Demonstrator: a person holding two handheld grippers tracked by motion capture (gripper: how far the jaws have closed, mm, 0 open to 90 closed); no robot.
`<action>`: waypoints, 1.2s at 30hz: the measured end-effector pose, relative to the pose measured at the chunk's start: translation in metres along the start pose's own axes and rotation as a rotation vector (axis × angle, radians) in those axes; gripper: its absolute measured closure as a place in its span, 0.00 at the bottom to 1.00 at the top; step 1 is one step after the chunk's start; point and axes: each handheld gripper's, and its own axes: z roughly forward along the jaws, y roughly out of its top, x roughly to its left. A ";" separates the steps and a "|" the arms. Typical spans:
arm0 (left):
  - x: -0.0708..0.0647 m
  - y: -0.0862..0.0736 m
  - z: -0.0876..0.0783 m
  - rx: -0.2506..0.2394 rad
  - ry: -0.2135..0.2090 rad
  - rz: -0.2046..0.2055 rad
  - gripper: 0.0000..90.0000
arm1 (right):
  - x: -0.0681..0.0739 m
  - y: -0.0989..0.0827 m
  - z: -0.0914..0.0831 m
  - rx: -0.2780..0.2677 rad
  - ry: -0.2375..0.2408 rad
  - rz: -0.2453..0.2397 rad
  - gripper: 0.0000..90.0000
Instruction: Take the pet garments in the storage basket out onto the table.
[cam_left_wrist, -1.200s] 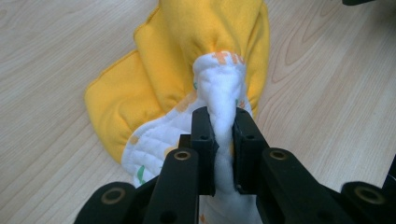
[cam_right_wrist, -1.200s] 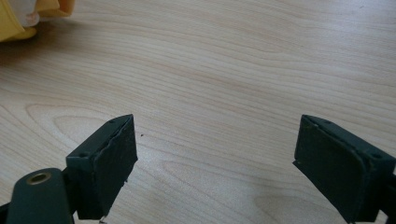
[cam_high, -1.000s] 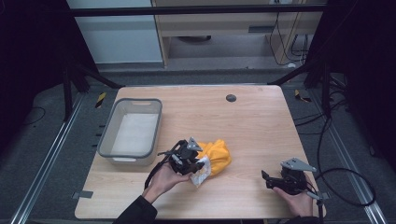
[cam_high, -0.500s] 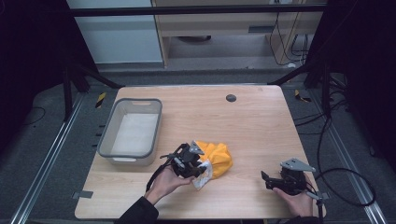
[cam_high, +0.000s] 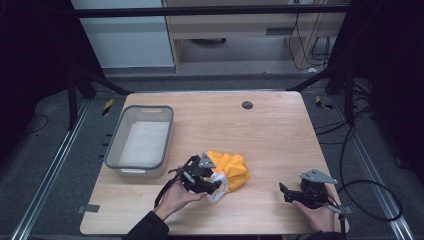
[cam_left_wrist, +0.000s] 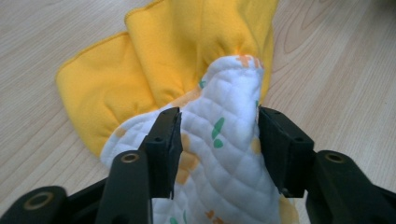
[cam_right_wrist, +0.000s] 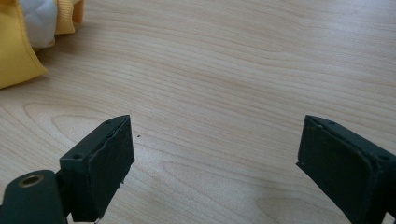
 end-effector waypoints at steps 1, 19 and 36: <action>0.001 -0.001 -0.001 -0.007 0.000 -0.002 0.54 | 0.000 0.000 0.000 0.000 0.000 0.000 0.12; 0.000 -0.019 -0.031 -0.120 0.049 -0.002 0.28 | 0.000 0.000 0.000 -0.001 0.001 -0.004 0.11; 0.018 -0.059 -0.056 -0.177 0.106 -0.084 0.26 | 0.001 -0.001 0.000 0.006 -0.001 -0.006 0.11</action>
